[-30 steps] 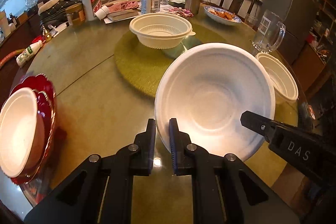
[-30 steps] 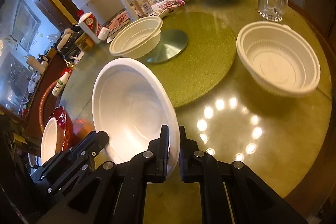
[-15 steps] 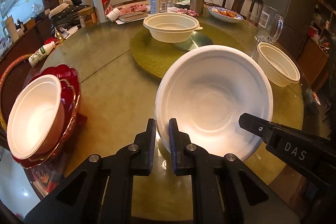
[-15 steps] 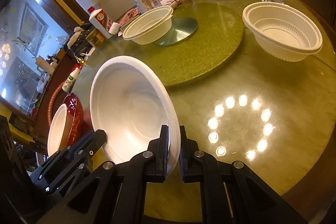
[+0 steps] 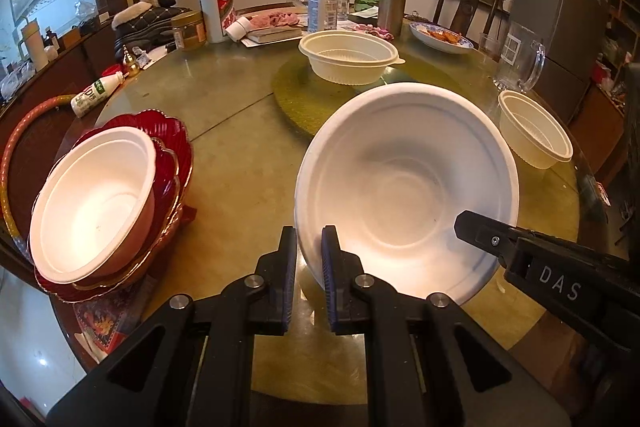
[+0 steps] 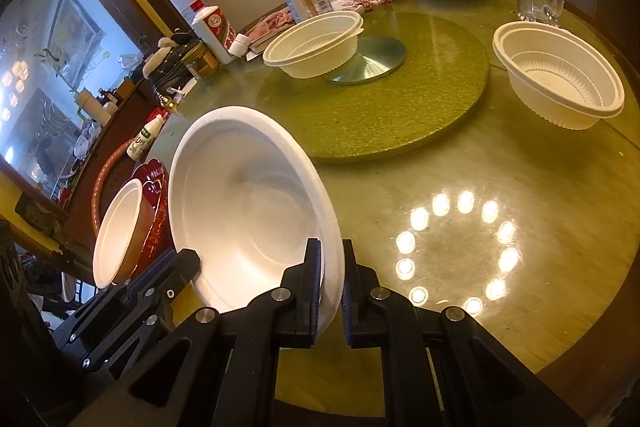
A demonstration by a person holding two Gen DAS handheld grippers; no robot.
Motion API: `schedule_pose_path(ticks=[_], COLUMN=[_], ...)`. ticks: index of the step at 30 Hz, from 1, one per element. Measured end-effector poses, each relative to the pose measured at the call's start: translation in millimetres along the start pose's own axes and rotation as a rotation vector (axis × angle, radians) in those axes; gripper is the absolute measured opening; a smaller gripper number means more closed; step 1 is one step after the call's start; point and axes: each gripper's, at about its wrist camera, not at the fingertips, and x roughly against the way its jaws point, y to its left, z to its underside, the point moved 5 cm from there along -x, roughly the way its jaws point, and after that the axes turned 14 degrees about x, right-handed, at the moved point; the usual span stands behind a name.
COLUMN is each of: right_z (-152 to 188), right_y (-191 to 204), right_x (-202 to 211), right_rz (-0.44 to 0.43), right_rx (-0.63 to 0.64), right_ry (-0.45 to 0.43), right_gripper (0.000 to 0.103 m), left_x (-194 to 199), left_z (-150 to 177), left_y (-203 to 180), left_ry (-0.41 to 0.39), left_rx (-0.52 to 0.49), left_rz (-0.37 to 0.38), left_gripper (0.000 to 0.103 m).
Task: Organize plates and bowls
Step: 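Carry the large white foam bowl to the red plate stack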
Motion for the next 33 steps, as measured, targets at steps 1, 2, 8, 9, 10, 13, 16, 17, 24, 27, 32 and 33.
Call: schedule_pose_path(ticks=[1, 2, 8, 9, 10, 13, 16, 17, 24, 27, 32, 33], right_z=[-0.3, -0.5, -2.1, -2.9, -3.5, -7.0, -9.8, -10.7, -12.5, -11.4, -8.3, -8.0], right_y=[0.8, 1.4, 6.2, 7.7, 9.1, 14.7, 18.9, 21.1, 31.8, 36.6, 37.6, 37.8], right_x=[-0.3, -0.6, 0.7, 1.1, 1.3, 1.6, 2.1, 2.7, 0.7, 1.3, 7.4, 8.8], right_rz=[-0.001, -0.001, -0.003, -0.003, -0.004, -0.005, -0.008, -0.011, -0.03, -0.034, -0.027, -0.024], right_rx=[0.002, 0.005, 0.019, 0.024, 0.027, 0.042, 0.053, 0.059, 0.089, 0.097, 0.092, 0.092], right_ry=[0.001, 0.001, -0.002, -0.003, -0.004, -0.009, -0.014, -0.018, -0.022, -0.026, -0.036, -0.039], right_gripper=[0.008, 0.008, 0.008, 0.008, 0.008, 0.008, 0.008, 0.008, 0.009, 0.009, 0.009, 0.009], left_x=[0.3, 0.5, 5.2, 6.1, 7.1, 9.0, 11.0, 11.8, 18.1, 19.6, 26.3, 27.6], left_z=[0.3, 0.7, -0.9, -1.4, -2.2, -3.7, -4.8, -5.2, -5.7, -5.4, -2.5, -2.0], left_y=[1.4, 1.8, 7.0, 8.1, 9.5, 13.4, 17.1, 18.5, 28.9, 32.0, 32.4, 32.1], left_ry=[0.0, 0.001, -0.008, -0.011, -0.014, -0.02, -0.027, -0.029, -0.047, -0.048, -0.056, -0.058], left_rx=[0.001, 0.002, 0.009, 0.011, 0.015, 0.024, 0.032, 0.034, 0.05, 0.057, 0.055, 0.054], left_rz=[-0.001, -0.001, 0.001, 0.001, 0.001, 0.002, 0.0, -0.001, -0.015, -0.015, 0.005, 0.01], left_gripper=[0.01, 0.01, 0.01, 0.01, 0.01, 0.011, 0.011, 0.011, 0.01, 0.01, 0.01, 0.01])
